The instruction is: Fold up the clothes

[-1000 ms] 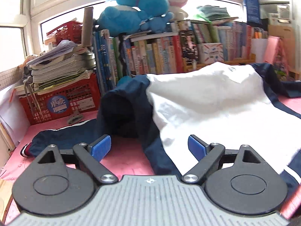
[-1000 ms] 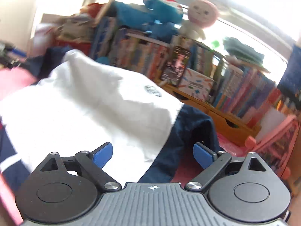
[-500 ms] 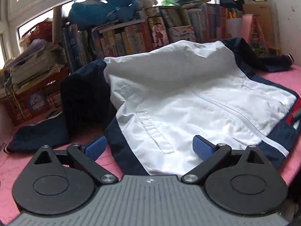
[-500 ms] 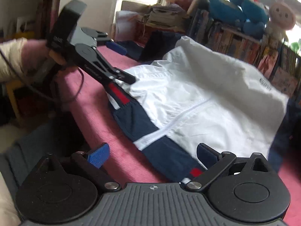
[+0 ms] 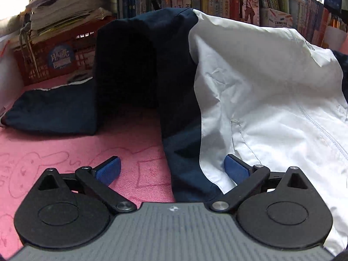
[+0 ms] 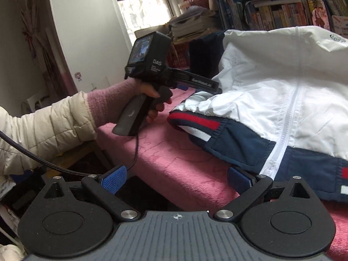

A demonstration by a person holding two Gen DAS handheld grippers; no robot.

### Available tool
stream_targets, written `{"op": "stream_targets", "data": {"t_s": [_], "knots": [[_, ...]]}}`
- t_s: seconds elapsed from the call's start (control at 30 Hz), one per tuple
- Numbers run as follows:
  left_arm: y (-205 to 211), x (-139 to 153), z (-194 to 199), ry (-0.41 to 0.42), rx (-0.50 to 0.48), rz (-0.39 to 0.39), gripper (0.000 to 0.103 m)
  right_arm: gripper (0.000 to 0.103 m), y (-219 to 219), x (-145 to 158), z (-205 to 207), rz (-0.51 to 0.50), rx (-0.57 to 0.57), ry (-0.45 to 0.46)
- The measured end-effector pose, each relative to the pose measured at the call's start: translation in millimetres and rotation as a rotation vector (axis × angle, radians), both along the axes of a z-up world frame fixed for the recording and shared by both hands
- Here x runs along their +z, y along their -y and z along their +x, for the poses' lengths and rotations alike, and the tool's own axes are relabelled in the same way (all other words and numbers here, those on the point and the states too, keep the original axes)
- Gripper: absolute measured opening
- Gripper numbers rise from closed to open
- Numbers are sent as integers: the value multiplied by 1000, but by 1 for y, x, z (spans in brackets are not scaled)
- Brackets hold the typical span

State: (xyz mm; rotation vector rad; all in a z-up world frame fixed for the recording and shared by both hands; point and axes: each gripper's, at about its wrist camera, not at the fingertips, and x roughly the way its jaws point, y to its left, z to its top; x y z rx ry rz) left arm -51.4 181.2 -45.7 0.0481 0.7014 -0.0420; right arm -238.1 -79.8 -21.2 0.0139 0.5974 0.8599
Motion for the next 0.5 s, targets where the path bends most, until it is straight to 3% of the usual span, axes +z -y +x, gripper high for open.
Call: {"op": "stream_targets", "data": {"t_s": [0.07, 0.2, 0.33, 0.5], "knots": [[-4, -1, 1, -8, 2, -23, 103, 100, -2, 1, 2, -22, -68, 60], [-5, 0, 0, -8, 2, -21, 103, 102, -2, 11, 15, 42, -129, 128], [-3, 0, -1, -10, 1, -20, 103, 103, -19, 18, 34, 57, -78, 195], [1, 1, -3, -11, 0, -19, 103, 103, -55, 11, 49, -32, 28, 227]]}}
